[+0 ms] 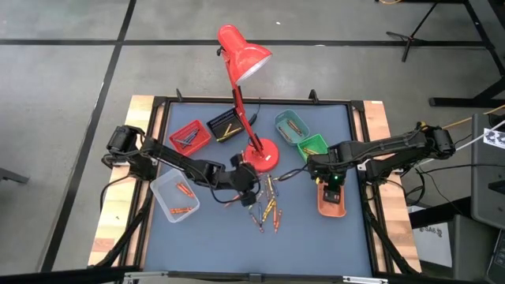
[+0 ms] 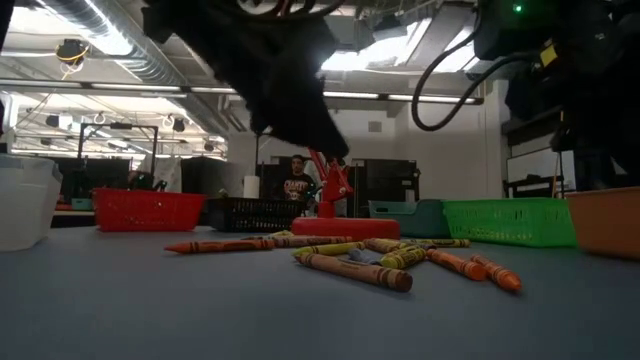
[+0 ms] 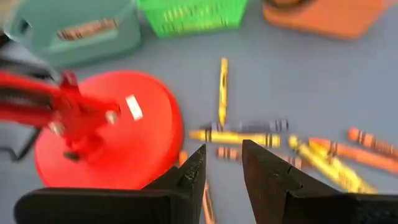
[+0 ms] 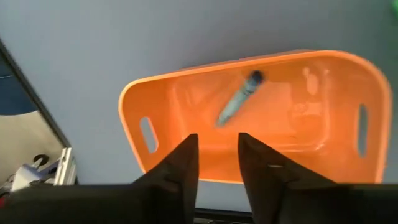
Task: Sort crayons
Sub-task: Put the blue green crayon into the bottom right orange bin, then put the orange crayon into the bottom left transparent bin
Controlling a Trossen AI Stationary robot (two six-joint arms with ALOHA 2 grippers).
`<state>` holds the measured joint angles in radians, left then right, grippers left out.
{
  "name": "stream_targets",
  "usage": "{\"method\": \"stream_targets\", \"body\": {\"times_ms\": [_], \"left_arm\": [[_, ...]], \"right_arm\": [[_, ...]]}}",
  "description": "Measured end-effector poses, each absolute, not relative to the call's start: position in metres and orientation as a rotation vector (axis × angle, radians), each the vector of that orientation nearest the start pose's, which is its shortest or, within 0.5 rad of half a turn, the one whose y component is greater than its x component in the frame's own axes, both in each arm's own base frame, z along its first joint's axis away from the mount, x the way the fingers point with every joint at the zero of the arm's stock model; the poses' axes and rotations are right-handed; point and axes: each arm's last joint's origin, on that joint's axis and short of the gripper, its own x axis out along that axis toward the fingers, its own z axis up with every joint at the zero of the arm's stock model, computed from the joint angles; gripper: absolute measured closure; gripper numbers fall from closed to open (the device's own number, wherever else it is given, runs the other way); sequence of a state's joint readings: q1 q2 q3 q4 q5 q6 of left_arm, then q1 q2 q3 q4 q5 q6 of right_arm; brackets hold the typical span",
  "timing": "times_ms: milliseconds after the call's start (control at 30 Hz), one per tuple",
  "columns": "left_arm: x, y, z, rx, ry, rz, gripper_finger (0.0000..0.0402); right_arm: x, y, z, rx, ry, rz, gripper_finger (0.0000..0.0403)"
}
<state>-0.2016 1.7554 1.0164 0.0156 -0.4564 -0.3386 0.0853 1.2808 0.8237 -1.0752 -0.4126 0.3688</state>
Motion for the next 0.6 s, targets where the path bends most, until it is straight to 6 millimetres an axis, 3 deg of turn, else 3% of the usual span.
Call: {"method": "stream_targets", "body": {"times_ms": [167, 367, 600], "left_arm": [[0.346, -0.059, 0.17, -0.091, 0.78, 0.334, 0.0312], [0.333, -0.06, 0.16, -0.19, 0.973, 0.297, 0.0312], [0.327, -0.076, 0.157, -0.268, 1.033, 0.234, 0.0312]], "right_arm": [[0.193, 0.027, 0.207, 0.5, 1.584, 0.069, 0.0268], [0.193, 0.025, 0.207, 0.465, 1.576, 0.033, 0.0265], [0.193, 0.025, 0.207, 0.452, 1.572, 0.018, 0.0265]]}}
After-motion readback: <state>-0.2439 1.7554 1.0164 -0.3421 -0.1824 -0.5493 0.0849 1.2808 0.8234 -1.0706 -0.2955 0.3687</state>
